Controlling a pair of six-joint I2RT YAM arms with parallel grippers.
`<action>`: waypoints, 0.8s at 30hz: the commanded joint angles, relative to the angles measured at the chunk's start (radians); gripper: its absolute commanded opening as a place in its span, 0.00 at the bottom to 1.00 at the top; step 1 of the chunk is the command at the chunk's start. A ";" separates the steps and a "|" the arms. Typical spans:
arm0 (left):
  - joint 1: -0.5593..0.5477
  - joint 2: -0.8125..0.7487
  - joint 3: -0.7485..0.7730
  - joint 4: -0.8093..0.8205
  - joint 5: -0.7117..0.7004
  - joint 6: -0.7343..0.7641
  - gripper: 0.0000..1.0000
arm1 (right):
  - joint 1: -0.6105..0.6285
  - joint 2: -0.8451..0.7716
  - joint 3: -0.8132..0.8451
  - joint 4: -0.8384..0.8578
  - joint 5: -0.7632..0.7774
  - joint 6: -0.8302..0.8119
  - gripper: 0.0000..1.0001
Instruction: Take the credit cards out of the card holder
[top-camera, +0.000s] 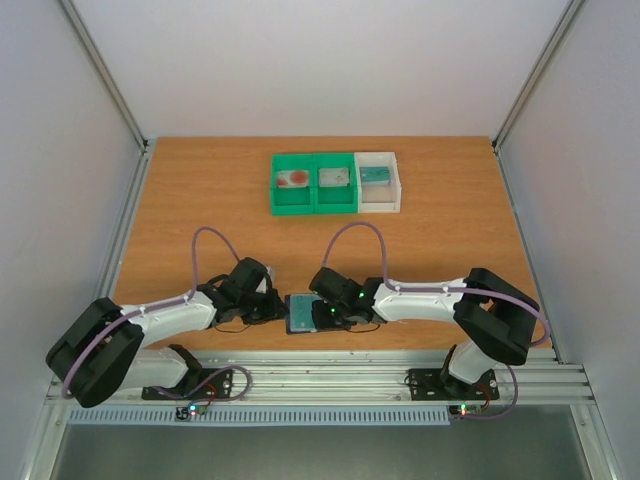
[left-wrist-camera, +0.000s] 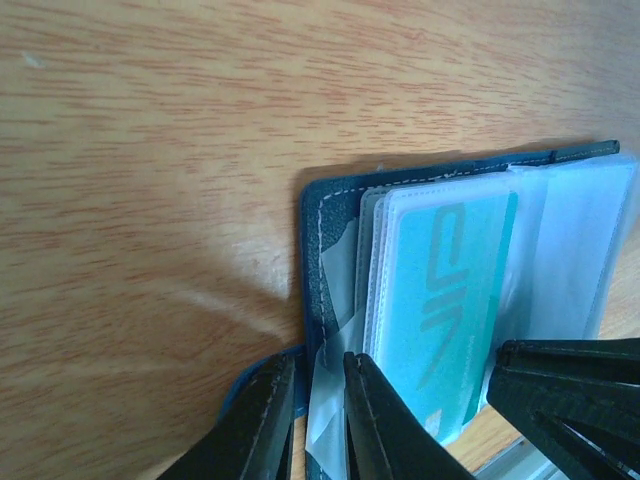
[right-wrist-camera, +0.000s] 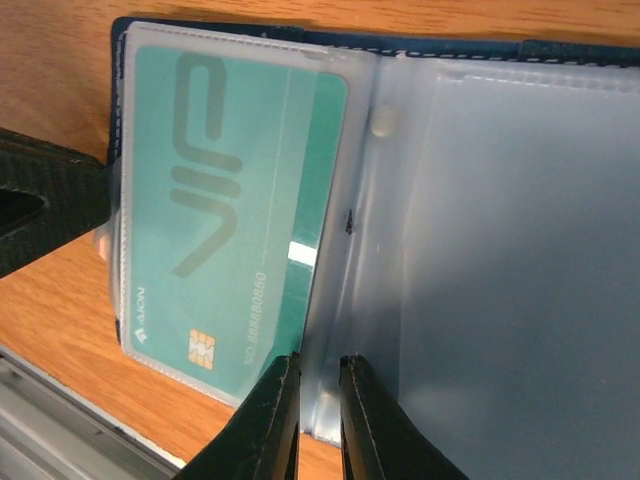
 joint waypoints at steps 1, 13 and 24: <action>0.002 0.046 -0.013 -0.040 -0.050 0.016 0.17 | 0.007 -0.045 -0.028 0.071 -0.035 0.007 0.14; 0.002 0.047 -0.017 -0.064 -0.065 0.001 0.17 | 0.007 0.011 -0.018 0.026 0.001 0.011 0.18; 0.003 0.068 -0.014 -0.074 -0.086 -0.012 0.17 | 0.008 0.009 0.015 -0.101 0.148 -0.021 0.11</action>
